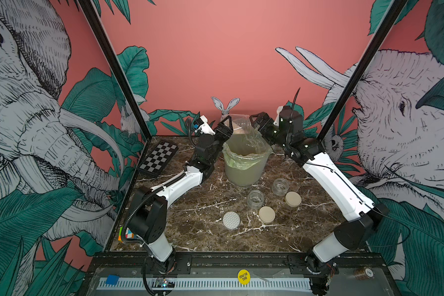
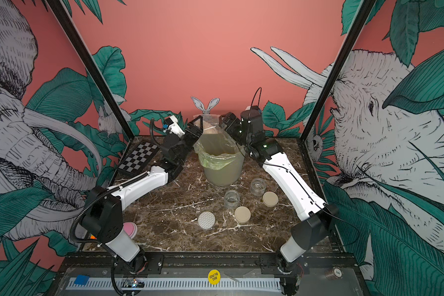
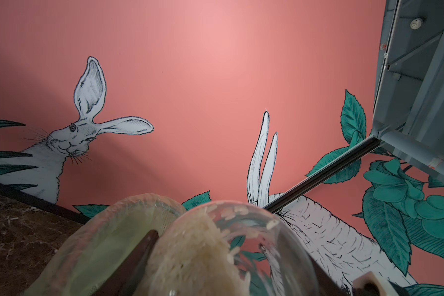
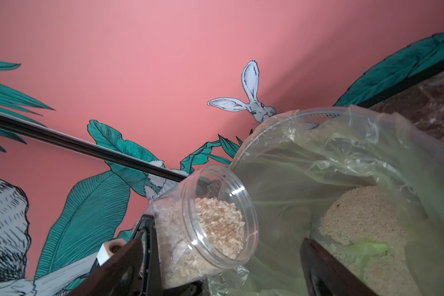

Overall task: Empty moldy rice from jars
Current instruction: Pour the moldy rice from the jar into the trash bin.

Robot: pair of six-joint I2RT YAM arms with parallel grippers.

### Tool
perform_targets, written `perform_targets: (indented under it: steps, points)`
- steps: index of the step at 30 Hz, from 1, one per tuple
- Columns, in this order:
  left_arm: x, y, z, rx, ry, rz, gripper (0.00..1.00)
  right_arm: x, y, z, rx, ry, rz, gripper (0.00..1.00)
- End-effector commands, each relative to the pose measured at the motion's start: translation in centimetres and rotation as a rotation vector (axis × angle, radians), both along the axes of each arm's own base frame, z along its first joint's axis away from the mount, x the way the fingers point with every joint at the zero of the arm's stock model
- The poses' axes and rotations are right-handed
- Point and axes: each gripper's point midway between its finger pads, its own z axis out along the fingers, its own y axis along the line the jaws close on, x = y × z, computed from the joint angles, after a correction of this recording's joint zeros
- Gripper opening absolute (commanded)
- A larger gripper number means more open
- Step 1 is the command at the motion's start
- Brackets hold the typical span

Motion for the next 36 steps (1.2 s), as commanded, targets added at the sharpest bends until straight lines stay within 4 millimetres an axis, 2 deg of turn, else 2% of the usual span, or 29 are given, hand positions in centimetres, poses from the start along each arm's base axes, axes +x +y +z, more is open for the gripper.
perform_targets:
  steps: [1,2,3,6,12,17,22,30,32,33,36]
  points:
    - [-2.1,1.2,4.8,-0.031,-0.098,-0.015,0.31,0.1,-0.5,-1.4,-0.143,-0.017,0.033,0.95]
    - [-2.1,1.2,4.7,-0.016,-0.094,-0.014,0.31,0.5,-0.7,-1.6,-0.149,-0.030,0.023,0.95]
    - [-2.0,1.3,4.5,0.004,-0.088,-0.012,0.31,-0.1,-1.4,0.1,-0.135,-0.080,0.011,0.95]
    - [-1.8,1.4,4.3,0.048,-0.080,-0.013,0.31,0.2,-2.6,1.4,-0.099,-0.138,0.004,0.95]
    - [-1.7,0.9,4.4,0.113,-0.083,-0.043,0.31,0.3,-5.1,1.9,-0.015,-0.142,0.012,0.93]
    - [-1.4,0.5,4.1,0.175,-0.073,-0.061,0.30,-0.7,-7.0,2.0,0.004,-0.153,0.000,0.93]
    - [-1.3,0.0,4.5,0.228,-0.085,-0.082,0.30,-1.6,-9.3,1.4,0.015,-0.147,-0.040,0.94]
    - [-0.7,-0.5,4.7,0.319,-0.090,-0.110,0.30,-3.1,-11.5,-1.2,0.021,-0.103,-0.066,0.95]
    - [-0.7,-0.7,4.9,0.343,-0.096,-0.120,0.30,-3.4,-12.3,-1.1,0.023,-0.107,-0.082,0.95]
    - [-0.6,-0.8,4.9,0.362,-0.094,-0.118,0.30,-3.5,-12.6,-2.4,0.017,-0.082,-0.088,0.95]
    - [-0.6,-0.8,4.7,0.413,-0.093,-0.117,0.29,-3.9,-13.2,-3.0,0.025,-0.073,-0.094,0.95]
